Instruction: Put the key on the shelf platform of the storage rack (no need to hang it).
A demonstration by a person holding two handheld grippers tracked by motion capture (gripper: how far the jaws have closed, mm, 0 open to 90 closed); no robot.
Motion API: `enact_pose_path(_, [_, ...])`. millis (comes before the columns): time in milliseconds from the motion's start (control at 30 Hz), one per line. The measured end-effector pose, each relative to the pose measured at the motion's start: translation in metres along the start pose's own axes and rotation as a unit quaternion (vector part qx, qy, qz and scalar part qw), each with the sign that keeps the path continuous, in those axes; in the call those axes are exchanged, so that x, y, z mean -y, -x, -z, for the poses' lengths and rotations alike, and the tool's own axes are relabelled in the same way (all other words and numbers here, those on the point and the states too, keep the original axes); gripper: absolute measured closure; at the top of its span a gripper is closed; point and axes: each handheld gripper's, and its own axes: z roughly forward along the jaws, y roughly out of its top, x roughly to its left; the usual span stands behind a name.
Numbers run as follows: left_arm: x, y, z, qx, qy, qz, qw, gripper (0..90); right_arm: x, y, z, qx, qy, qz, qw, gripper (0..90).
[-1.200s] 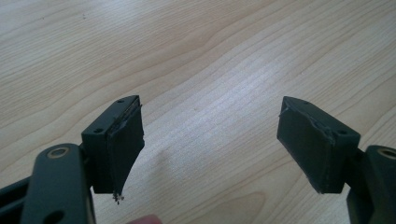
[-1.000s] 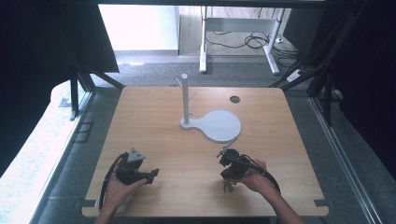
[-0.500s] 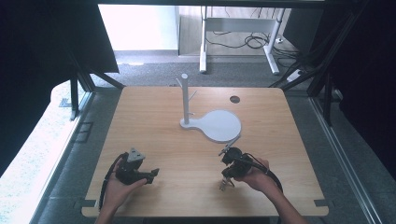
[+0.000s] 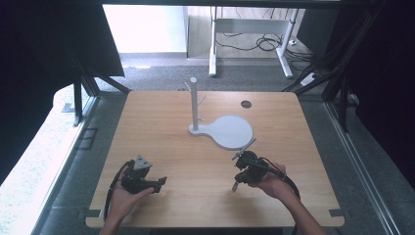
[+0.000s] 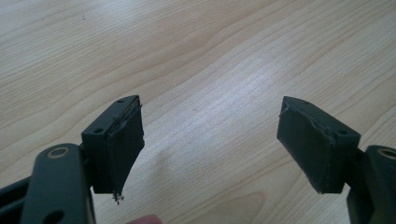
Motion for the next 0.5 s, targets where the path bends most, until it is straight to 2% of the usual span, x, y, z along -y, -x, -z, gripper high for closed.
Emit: enact_pose_path(500, [0.0, 0.0, 0.0, 0.0, 0.0, 0.0, 1.0, 23.1, -0.002, 0.007, 0.013, 0.007, 0.0, 0.002, 1.0, 89.7])
